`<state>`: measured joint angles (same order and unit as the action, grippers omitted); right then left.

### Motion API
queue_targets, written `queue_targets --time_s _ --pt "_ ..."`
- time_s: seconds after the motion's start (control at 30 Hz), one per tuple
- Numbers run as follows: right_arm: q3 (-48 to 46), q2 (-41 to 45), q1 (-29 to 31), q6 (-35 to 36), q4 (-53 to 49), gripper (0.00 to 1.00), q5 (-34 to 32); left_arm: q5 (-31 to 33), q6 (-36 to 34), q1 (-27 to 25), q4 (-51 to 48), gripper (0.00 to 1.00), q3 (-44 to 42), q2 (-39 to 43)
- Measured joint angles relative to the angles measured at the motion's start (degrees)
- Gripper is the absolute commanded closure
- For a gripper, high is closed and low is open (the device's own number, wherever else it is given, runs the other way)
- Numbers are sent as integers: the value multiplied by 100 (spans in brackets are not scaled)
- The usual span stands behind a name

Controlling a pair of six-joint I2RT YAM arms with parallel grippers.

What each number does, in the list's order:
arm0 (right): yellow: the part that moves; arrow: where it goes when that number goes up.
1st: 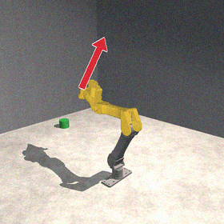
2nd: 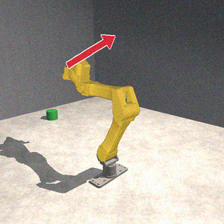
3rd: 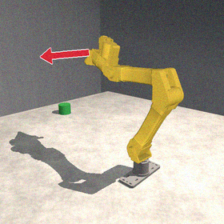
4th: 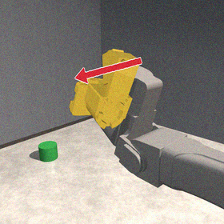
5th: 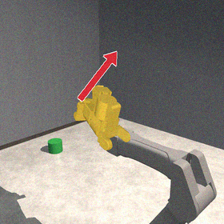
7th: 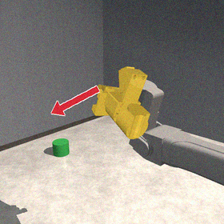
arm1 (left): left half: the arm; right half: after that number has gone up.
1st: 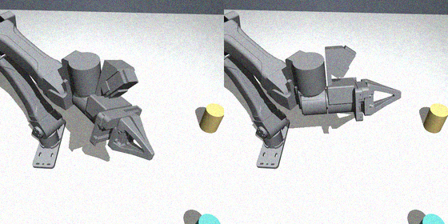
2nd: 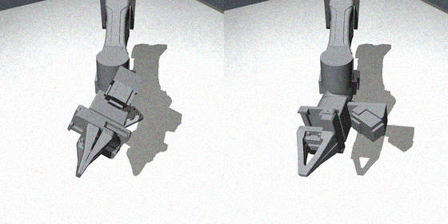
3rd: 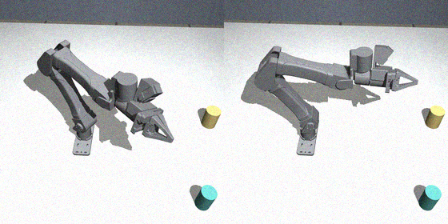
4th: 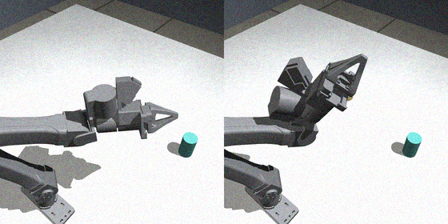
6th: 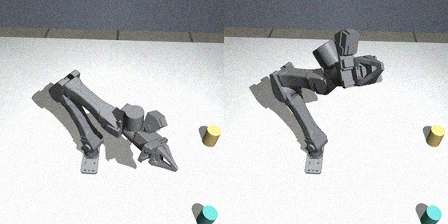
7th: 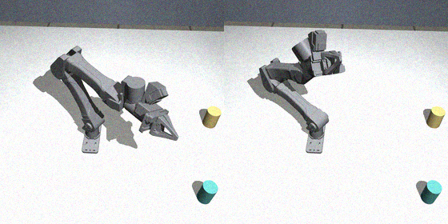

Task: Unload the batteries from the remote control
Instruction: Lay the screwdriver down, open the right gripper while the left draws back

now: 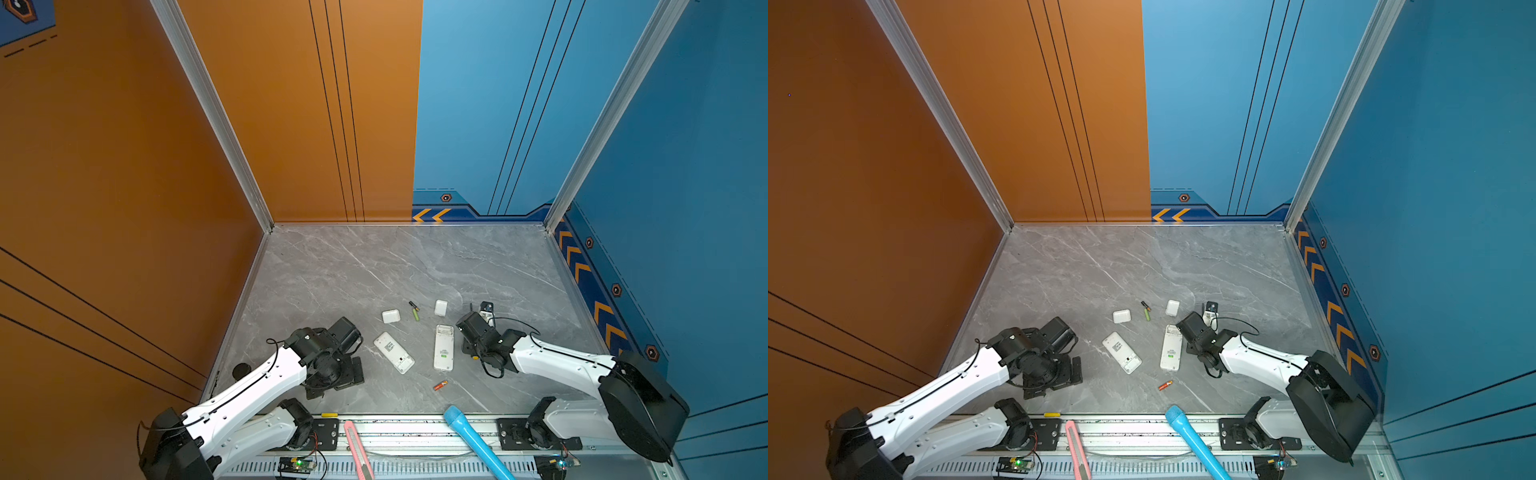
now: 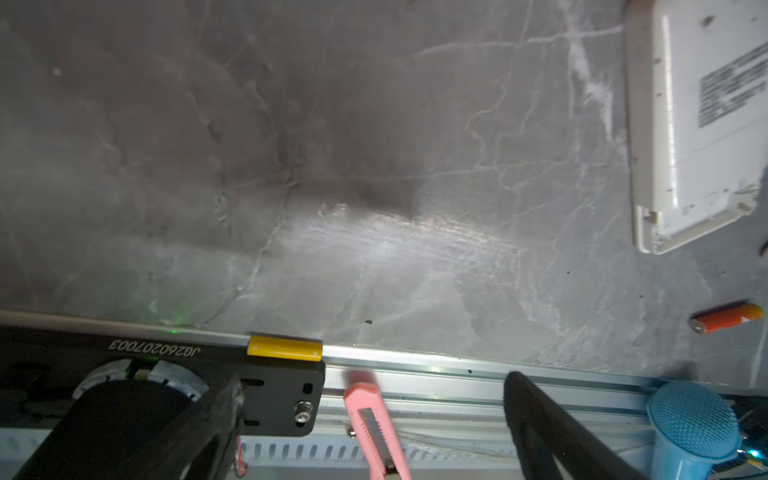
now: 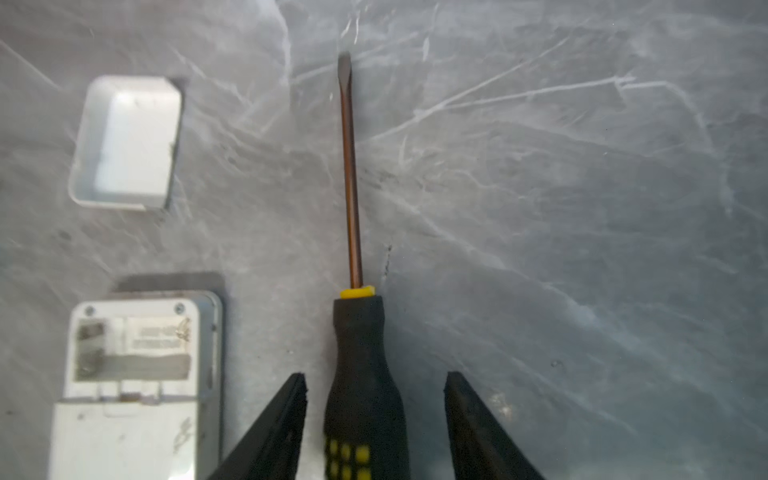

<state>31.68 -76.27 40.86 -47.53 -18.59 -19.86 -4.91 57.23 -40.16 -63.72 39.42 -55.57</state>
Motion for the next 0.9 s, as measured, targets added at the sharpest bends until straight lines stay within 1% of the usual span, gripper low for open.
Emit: queue_targets --time_s 0.07,0.2,0.23,0.33,0.47,0.6,0.73,0.77,0.9 --pt "37 -55 -7 66 -136 27 103 -4 129 -28 -79 0 -33 42" --pt "302 -11 -157 282 -439 9 297 -83 452 -31 -129 4 -127 42" --pt "404 24 -229 350 -540 8 326 -136 581 -31 -144 5 -133 48" --pt "798 138 -446 634 -855 6 402 -245 975 -48 -136 8 -203 157" --pt "1215 315 -780 1010 -1130 4 704 -269 1211 -118 -227 12 -205 79" --pt "1388 492 -1132 1272 -1353 2 1078 -262 1202 -415 -326 13 -146 -588" --pt "1506 658 -1394 1471 -1488 1 1357 -168 1095 -544 -393 13 -57 -1064" --pt "1539 691 -1436 1528 -1499 1 1394 -140 1058 -573 -415 16 -28 -1126" --pt "1665 708 -1552 1742 -1550 0 1589 -109 914 -634 -490 23 -15 -1207"
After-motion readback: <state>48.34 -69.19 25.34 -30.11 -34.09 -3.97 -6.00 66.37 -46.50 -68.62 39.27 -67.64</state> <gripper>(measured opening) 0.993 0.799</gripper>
